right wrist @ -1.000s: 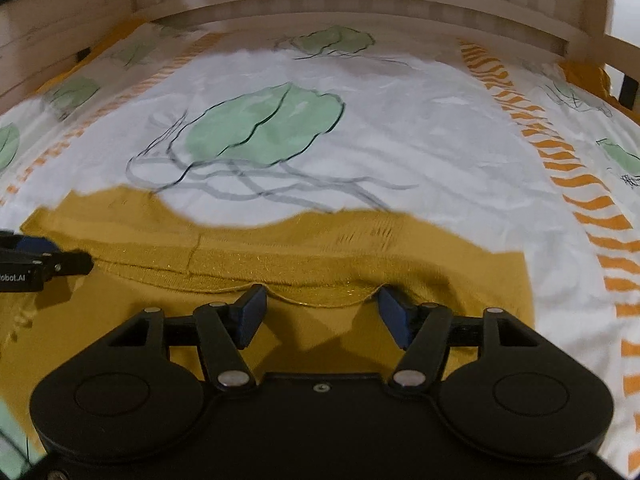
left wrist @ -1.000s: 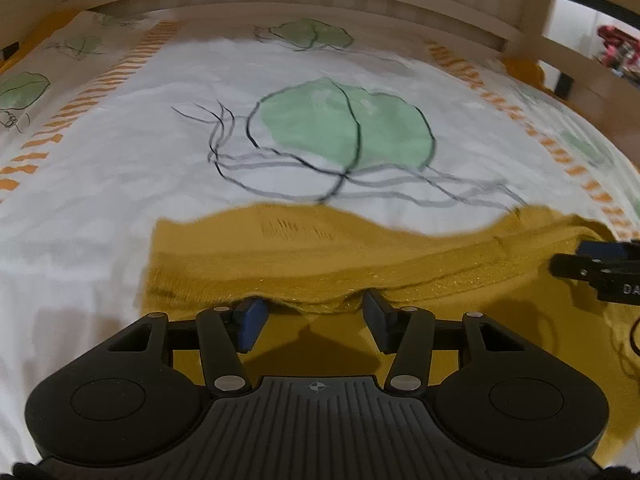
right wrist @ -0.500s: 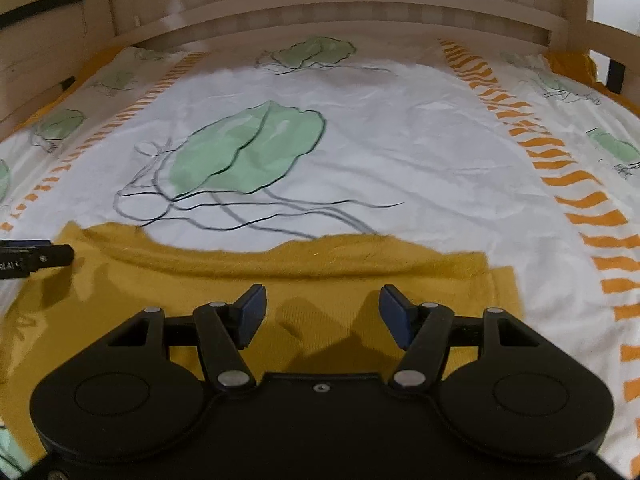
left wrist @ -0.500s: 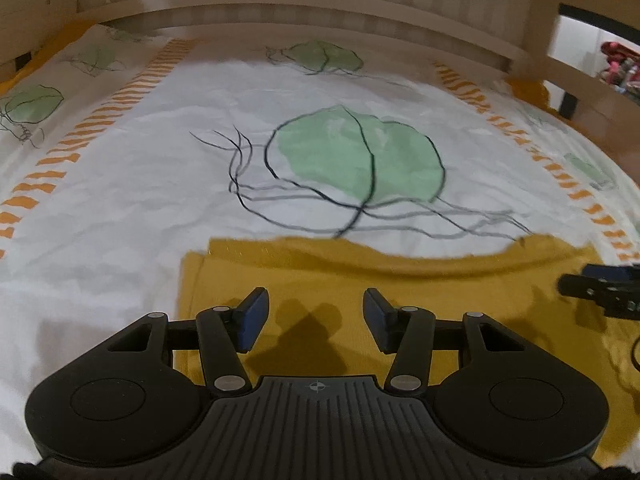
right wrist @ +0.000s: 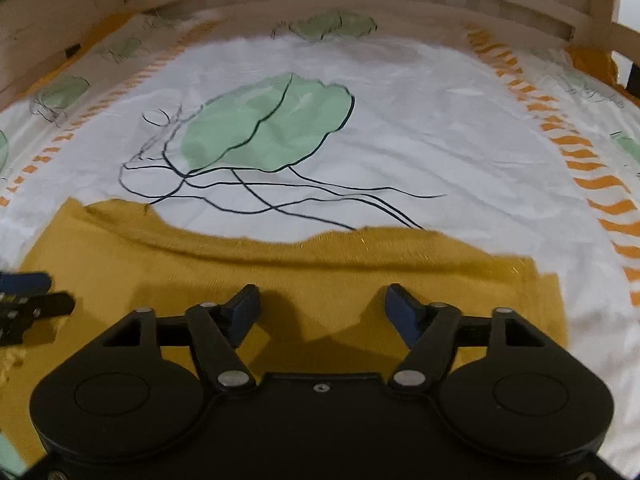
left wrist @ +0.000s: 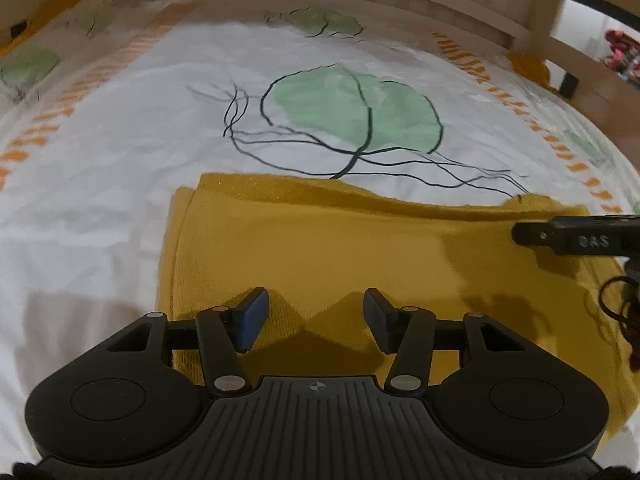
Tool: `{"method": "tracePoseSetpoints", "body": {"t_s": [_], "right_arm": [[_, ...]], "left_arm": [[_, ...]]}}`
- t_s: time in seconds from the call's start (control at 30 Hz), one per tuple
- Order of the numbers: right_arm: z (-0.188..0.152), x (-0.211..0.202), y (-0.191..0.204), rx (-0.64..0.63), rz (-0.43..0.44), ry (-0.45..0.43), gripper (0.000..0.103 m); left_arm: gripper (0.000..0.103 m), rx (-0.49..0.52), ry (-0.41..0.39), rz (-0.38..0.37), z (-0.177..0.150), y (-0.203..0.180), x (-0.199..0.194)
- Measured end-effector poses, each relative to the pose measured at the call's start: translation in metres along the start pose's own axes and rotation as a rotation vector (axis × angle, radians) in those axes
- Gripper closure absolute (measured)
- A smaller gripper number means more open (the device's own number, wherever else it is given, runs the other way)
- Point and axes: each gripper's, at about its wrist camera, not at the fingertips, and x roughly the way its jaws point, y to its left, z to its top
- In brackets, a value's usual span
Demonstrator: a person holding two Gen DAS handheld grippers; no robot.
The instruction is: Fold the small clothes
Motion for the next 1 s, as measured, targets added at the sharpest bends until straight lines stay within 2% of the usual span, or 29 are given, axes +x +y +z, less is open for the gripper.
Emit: {"method": "tracePoseSetpoints", "body": {"t_s": [0.17, 0.33, 0.63, 0.8, 1.0], "right_arm": [[0.012, 0.017, -0.001, 0.04, -0.035, 0.02, 0.027], [0.006, 0.002, 0.005, 0.063, -0.008, -0.018, 0.027], [-0.06, -0.042, 0.039, -0.076, -0.002, -0.057, 0.027], [-0.091, -0.065, 0.054, -0.116, -0.015, -0.067, 0.021], [-0.119, -0.084, 0.068, -0.133, -0.035, -0.066, 0.019]], "left_arm": [[0.05, -0.006, -0.006, -0.01, -0.002, 0.003, 0.002], [0.045, 0.019, -0.012, 0.003, -0.009, 0.0, -0.005], [0.042, 0.099, -0.028, 0.029, -0.056, -0.005, -0.046], [0.039, 0.144, -0.032, 0.04, -0.087, -0.009, -0.067], [0.035, 0.137, -0.025, 0.035, -0.1, -0.009, -0.08]]}}
